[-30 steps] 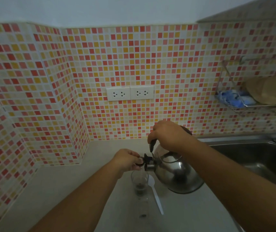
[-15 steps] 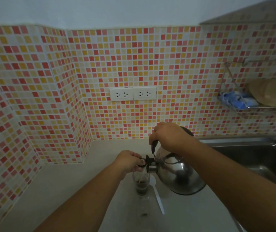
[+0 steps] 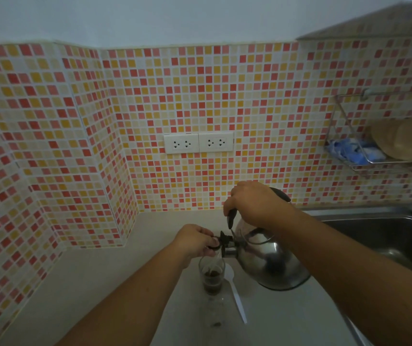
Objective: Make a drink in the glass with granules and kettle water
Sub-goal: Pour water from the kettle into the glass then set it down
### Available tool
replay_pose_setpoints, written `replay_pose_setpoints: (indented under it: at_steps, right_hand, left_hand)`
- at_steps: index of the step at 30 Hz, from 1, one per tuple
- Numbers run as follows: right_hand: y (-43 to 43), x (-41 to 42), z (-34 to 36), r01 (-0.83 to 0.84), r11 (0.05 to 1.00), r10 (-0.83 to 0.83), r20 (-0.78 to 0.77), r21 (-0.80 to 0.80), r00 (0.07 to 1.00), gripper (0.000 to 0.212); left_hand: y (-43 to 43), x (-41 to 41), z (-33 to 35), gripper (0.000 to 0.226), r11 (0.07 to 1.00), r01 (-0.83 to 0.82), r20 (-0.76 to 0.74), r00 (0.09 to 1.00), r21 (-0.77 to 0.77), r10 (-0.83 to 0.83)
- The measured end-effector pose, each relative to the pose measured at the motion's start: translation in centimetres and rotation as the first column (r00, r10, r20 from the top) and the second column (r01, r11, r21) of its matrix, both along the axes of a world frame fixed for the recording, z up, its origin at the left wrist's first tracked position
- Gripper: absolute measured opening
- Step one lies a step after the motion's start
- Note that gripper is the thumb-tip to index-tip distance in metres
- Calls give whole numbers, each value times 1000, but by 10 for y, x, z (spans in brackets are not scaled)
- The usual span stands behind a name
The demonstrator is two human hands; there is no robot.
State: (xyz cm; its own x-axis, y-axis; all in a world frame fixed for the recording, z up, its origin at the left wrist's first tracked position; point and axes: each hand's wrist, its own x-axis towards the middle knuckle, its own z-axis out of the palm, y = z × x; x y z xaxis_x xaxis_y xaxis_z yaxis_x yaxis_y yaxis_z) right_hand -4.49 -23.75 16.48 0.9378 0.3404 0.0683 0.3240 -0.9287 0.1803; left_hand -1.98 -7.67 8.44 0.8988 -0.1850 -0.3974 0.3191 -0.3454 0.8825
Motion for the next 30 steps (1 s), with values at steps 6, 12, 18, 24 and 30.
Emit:
replay_pose_setpoints:
  at_steps: [6,12,18,24,30]
  right_hand:
    - [1,1,5,4,1000,-4,1,-17,1000,36]
    - [1,3,6,4,1000,-4,-11,-20,1000,36]
    - [0,3,9,2,1000,-2,-11,-12,1000,35]
    - [1,0,13,5,1000,-5,-41,-12,999,36]
    - [0,-5,16,38,999,-36,-82,16,996,34]
  left_hand:
    - [0,2,7,16,1000,12,10,1000,23,-13]
    - [-1,2,8,18,999,16,12,1000,27,-17]
    - [-2,4,9,20,1000,20,13,1000,23,-20]
    - [-1,3,11,19,999,23,10,1000,29,-23]
    - [-1,1,13,21,999,27,8,1000,35,-27]
